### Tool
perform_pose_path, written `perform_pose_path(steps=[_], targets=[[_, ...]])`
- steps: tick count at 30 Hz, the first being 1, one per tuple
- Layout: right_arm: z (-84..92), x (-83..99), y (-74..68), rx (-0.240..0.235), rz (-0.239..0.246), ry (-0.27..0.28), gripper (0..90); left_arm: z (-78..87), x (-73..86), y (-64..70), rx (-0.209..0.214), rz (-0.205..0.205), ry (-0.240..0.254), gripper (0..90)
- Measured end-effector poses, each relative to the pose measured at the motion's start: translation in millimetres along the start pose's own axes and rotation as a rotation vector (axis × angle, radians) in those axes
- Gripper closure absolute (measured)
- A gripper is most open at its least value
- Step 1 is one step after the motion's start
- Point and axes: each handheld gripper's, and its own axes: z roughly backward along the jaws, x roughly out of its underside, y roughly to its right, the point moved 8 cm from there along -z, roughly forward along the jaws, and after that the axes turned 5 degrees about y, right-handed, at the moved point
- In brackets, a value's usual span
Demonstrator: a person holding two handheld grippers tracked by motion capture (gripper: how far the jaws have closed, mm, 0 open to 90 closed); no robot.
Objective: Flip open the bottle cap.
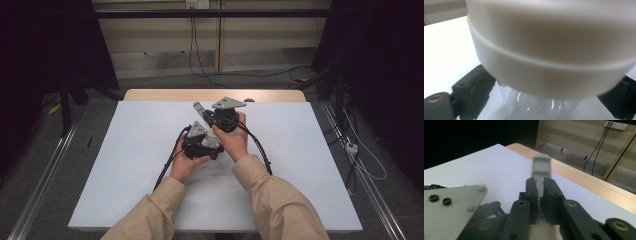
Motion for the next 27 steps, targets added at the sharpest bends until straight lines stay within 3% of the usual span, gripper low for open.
perform_pose_path(steps=[6, 10, 15, 18, 27], targets=[[7.3, -2.8, -1.1, -0.012, 0.011, -0.005, 63.8, 8.1, 2.5, -0.9, 0.014, 0.018, -0.021, 6.5], [14.0, -2.9, -1.5, -0.023, -0.004, 0.011, 52.7, 18.3, 1.1, -2.3, 0.023, 0.049, -0.019, 6.7], [23.9, 0.9, -0.3, -0.042, -0.025, 0.015, 37.7, 33.0, 1.0, -3.9, 0.021, 0.046, -0.026, 6.7], [32.1, 2.9, 0.0, -0.047, -0.032, 0.022, 34.0, 41.1, 0.4, -4.2, 0.027, 0.051, -0.018, 6.1], [61.4, 16.5, 2.4, -0.074, -0.032, -0.001, 21.3, 60.7, 7.3, -4.6, -0.002, 0.01, -0.048, 5.8]])
